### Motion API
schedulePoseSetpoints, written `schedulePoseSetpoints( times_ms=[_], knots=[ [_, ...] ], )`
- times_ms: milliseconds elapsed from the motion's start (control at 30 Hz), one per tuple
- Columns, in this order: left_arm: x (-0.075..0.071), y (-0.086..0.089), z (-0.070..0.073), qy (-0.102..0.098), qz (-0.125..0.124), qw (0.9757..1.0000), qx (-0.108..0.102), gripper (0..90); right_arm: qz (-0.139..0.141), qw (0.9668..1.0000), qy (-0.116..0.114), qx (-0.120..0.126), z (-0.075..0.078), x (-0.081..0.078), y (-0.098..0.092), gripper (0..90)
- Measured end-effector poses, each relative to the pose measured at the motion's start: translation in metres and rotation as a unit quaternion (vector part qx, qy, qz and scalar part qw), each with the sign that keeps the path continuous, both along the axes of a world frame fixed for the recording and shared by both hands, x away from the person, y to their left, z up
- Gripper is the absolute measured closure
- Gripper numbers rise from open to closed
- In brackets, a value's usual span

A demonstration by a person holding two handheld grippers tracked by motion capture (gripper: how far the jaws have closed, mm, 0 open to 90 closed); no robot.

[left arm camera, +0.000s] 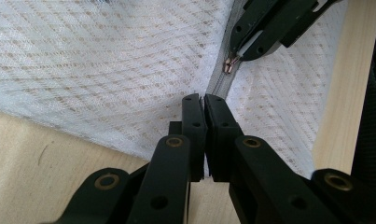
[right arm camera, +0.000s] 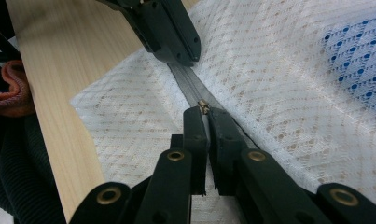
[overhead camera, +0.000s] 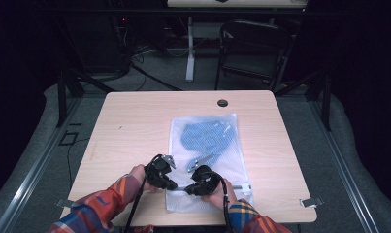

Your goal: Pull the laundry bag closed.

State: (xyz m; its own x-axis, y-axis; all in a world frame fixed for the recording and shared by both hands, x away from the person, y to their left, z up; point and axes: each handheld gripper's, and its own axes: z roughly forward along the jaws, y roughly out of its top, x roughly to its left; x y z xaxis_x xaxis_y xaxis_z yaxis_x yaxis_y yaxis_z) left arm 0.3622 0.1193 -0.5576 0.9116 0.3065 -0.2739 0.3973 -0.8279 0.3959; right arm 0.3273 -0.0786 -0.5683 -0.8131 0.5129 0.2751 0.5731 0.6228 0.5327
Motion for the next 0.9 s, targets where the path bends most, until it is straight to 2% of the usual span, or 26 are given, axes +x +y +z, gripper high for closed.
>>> schedulePoseSetpoints(
  times_ms=[67, 100, 167, 267, 467, 733, 900],
  knots=[
    [0.0, 0.0, 0.0, -0.001, -0.001, 1.0, -0.001, 87.9, -0.008, 0.9999, 0.003, 0.006, -0.001, 0.0, 0.0, 86.6],
    [0.0, 0.0, 0.0, -0.001, -0.001, 1.0, -0.001, 87.8, -0.008, 0.9999, 0.01, 0.005, 0.0, 0.001, -0.001, 86.6],
    [0.0, 0.0, 0.0, 0.001, -0.001, 1.0, 0.0, 87.8, -0.022, 0.9993, 0.023, 0.019, -0.002, 0.002, -0.002, 86.5],
    [0.0, 0.0, 0.0, 0.001, -0.001, 1.0, 0.0, 87.8, -0.023, 0.9991, 0.031, 0.018, -0.002, 0.004, -0.002, 86.3],
    [0.0, -0.001, 0.0, 0.0, 0.0, 1.0, 0.002, 87.8, -0.031, 0.9988, 0.033, 0.018, -0.002, 0.007, 0.0, 85.8],
    [0.0, 0.0, 0.0, 0.001, -0.001, 1.0, 0.002, 87.8, -0.041, 0.9972, 0.059, 0.02, 0.0, 0.011, 0.003, 85.9],
    [0.0, -0.001, 0.0, 0.0, -0.002, 1.0, 0.002, 87.9, -0.043, 0.9972, 0.058, 0.021, 0.003, 0.01, 0.003, 86.5]
  ],
)
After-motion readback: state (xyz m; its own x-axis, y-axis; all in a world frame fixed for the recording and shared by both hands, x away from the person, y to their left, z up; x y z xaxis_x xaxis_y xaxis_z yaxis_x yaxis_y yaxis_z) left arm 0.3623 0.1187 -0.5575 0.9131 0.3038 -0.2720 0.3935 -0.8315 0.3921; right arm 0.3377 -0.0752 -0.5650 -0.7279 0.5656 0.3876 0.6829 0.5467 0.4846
